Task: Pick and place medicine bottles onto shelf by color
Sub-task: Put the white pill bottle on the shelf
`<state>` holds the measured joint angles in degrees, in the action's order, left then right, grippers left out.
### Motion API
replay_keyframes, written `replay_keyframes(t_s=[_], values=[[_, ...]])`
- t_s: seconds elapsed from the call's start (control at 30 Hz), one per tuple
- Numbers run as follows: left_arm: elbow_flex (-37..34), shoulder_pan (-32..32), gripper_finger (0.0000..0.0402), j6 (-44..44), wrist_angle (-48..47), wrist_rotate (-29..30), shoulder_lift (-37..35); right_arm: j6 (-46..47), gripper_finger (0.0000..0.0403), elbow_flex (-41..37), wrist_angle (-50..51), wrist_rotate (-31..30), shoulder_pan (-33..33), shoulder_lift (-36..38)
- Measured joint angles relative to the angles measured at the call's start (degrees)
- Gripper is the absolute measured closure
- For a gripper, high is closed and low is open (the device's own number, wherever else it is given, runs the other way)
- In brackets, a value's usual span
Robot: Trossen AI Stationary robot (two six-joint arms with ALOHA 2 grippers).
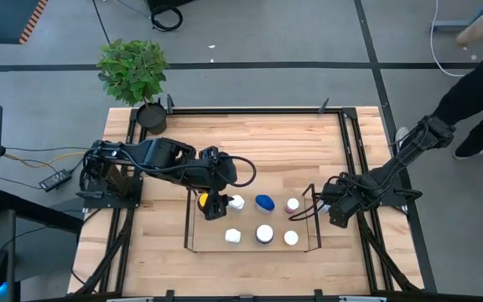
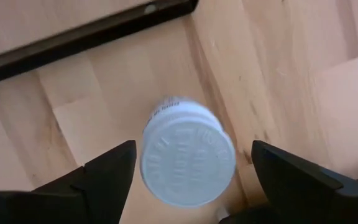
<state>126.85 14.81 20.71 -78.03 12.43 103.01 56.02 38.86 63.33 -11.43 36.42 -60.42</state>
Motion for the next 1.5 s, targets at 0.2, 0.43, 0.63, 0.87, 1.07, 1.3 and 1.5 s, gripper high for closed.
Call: replay_keyframes(t_s=[0.2,0.43,0.63,0.87,1.07,1.3,1.5], values=[[0.0,0.1,0.0100,1.2,0.0,0.0,0.0,2.4,0.0091,-1.4,-1.3,1.9,0.0,0.0],[0.0,0.2,0.0100,1.2,0.0,0.0,0.0,2.8,0.0120,-1.4,-1.4,1.3,0.0,0.0],[0.0,0.2,0.0100,1.2,-0.1,0.0,0.0,3.1,0.0167,-0.6,-1.3,1.5,0.0,0.0],[0.0,0.2,0.0100,0.9,-0.1,0.0,0.0,2.5,0.0194,2.9,1.0,2.3,0.0,0.0],[0.0,0.1,0.0100,-0.6,-0.6,0.2,0.0,3.3,0.0184,8.3,5.3,6.0,0.0,0.0],[0.0,-1.1,0.0100,-0.4,-1.4,2.4,0.0,7.7,0.0192,19.0,11.4,7.4,0.0,0.0],[0.0,-2.4,0.0100,-0.4,0.4,2.4,0.0,7.2,0.0189,29.8,17.9,7.4,0.0,0.0]])
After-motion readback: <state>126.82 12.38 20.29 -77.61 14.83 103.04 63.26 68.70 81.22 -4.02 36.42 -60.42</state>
